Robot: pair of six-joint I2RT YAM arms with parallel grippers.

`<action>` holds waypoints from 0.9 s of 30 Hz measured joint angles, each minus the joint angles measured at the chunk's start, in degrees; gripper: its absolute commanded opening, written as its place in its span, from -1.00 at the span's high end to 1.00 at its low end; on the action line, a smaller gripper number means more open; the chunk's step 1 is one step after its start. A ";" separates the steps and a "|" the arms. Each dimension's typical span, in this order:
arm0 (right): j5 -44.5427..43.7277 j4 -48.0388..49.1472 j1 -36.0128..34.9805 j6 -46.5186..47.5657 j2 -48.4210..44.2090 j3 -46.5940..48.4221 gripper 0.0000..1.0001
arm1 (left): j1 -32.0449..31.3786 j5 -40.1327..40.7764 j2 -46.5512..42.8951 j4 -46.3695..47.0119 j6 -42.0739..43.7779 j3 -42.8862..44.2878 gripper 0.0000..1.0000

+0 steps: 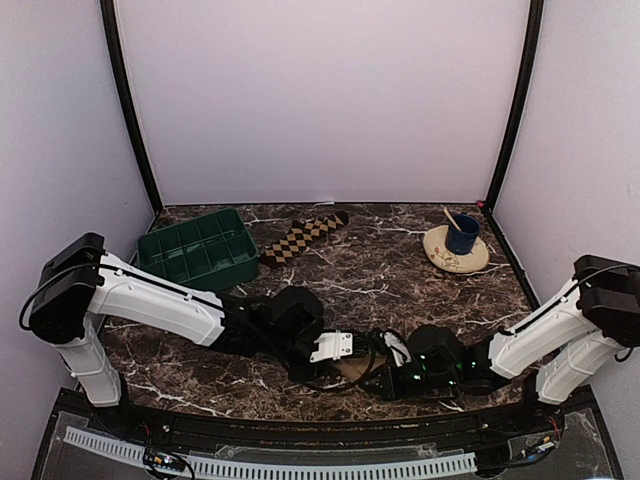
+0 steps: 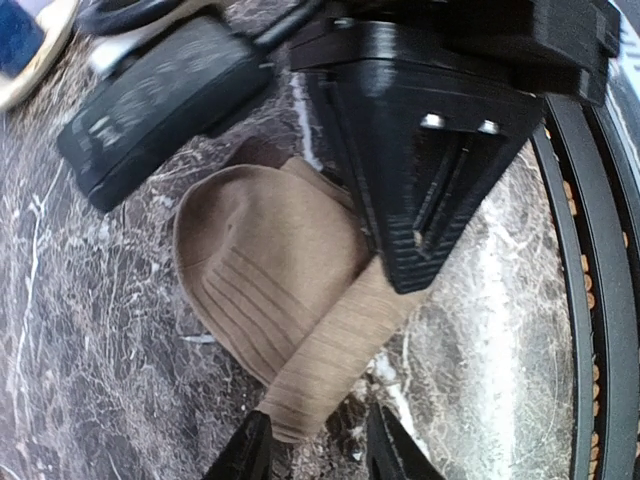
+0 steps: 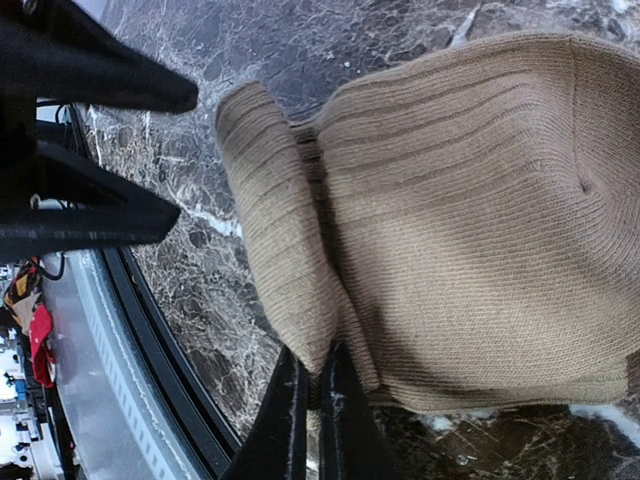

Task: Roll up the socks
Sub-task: Roll the sock at the center of the board.

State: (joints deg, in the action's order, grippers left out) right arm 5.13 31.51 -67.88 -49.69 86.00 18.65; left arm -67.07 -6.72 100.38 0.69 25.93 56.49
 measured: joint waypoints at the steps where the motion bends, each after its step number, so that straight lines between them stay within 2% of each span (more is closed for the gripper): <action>1: 0.28 0.33 0.02 -0.31 0.11 -0.11 1.00 | -0.50 0.76 -0.13 0.37 0.90 -0.35 0.29; 15: 4.79 3.23 1.95 -2.95 0.26 -1.79 1.00 | -5.31 9.90 -0.22 8.63 14.03 -4.33 0.29; 27: 7.67 5.27 2.69 -4.26 1.53 -1.97 1.00 | -5.60 12.24 1.75 13.35 18.82 -5.03 0.31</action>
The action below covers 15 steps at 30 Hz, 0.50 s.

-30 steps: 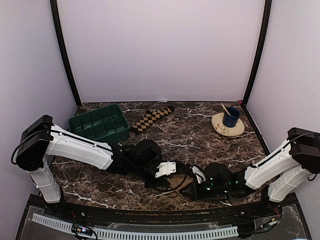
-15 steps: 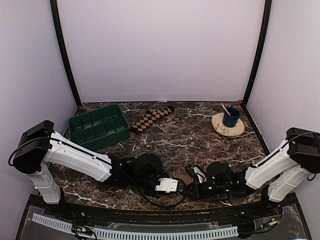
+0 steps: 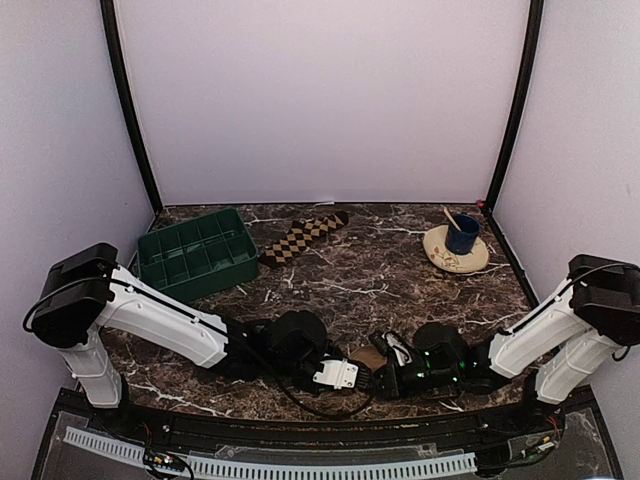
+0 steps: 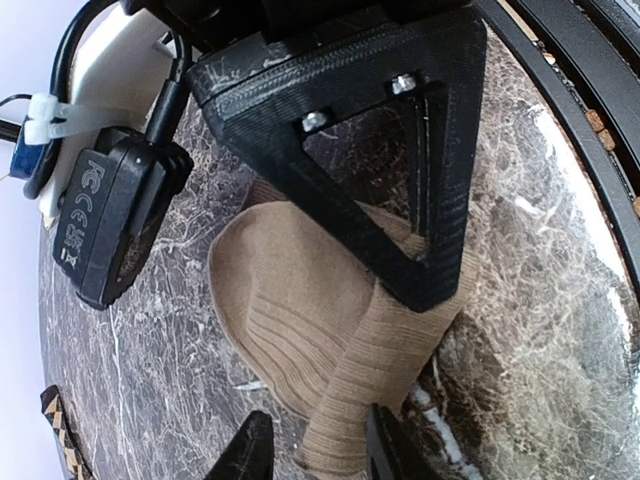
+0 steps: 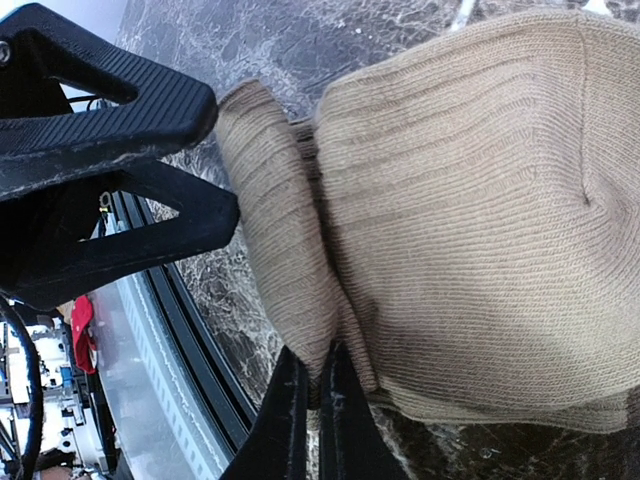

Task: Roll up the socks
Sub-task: Roll the sock at the center of the board.

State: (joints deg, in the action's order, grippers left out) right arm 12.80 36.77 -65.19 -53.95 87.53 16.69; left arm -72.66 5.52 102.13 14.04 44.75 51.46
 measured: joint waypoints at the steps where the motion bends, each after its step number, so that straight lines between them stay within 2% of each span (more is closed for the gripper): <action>1: 0.20 0.04 0.13 -0.11 0.02 -0.02 1.00 | 0.00 -0.04 0.00 0.04 0.07 0.00 0.31; 15: 2.05 0.22 0.92 -0.20 0.17 -0.13 1.00 | -1.51 0.17 -0.02 0.09 0.09 -2.21 0.32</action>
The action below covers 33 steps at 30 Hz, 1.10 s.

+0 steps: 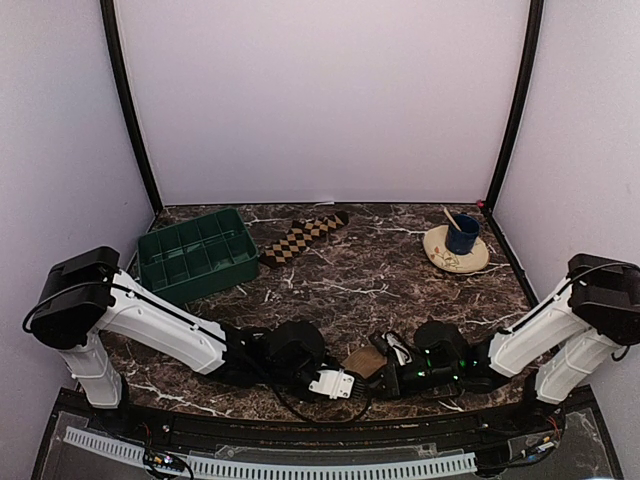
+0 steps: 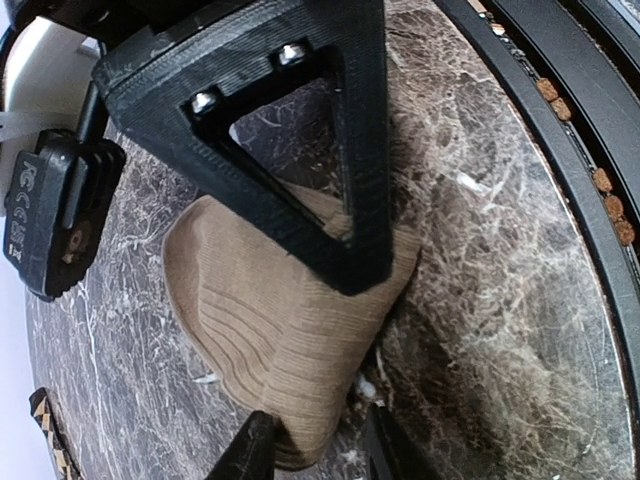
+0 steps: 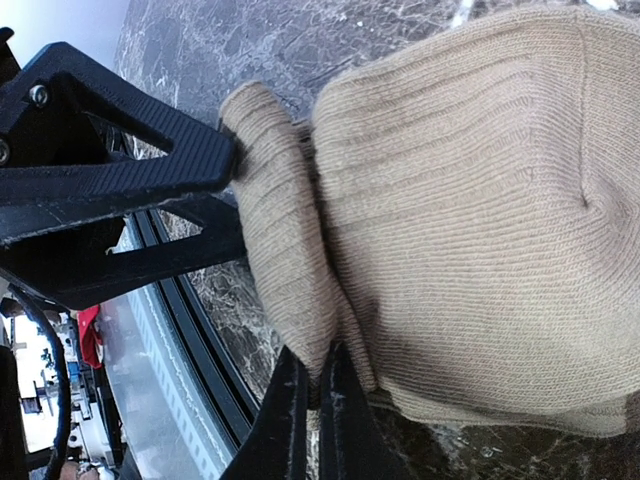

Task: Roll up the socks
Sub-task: Roll the sock at the center of the board.

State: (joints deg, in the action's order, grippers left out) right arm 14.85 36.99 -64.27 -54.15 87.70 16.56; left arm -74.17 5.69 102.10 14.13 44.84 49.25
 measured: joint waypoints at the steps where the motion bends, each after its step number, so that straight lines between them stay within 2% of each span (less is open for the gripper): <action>1: 0.17 0.11 0.07 0.00 0.09 0.00 1.00 | 0.00 0.20 0.00 0.15 0.00 0.00 0.32; 17: 2.25 1.31 0.55 -0.07 0.59 -0.46 1.00 | 0.00 0.98 3.17 1.20 1.07 1.09 0.39; 19: 2.67 1.86 0.57 -0.20 0.96 -0.46 1.00 | 0.00 0.98 3.61 1.25 1.07 1.51 0.47; 27: 3.43 2.12 0.59 -0.22 1.20 -0.46 1.00 | 0.02 -0.02 5.62 -0.59 1.09 4.15 0.97; 30: 3.34 1.97 0.63 -0.35 0.96 -0.57 0.89 | 0.02 -0.52 5.66 -1.25 0.81 4.46 1.00; 33: 3.13 0.39 0.85 -0.35 -0.07 -0.63 0.69 | 0.02 -1.36 5.68 -2.71 0.24 5.20 1.00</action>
State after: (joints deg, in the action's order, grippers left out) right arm 17.98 37.39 -63.42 -54.50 87.64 15.92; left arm -74.15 4.34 107.79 11.42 45.08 54.46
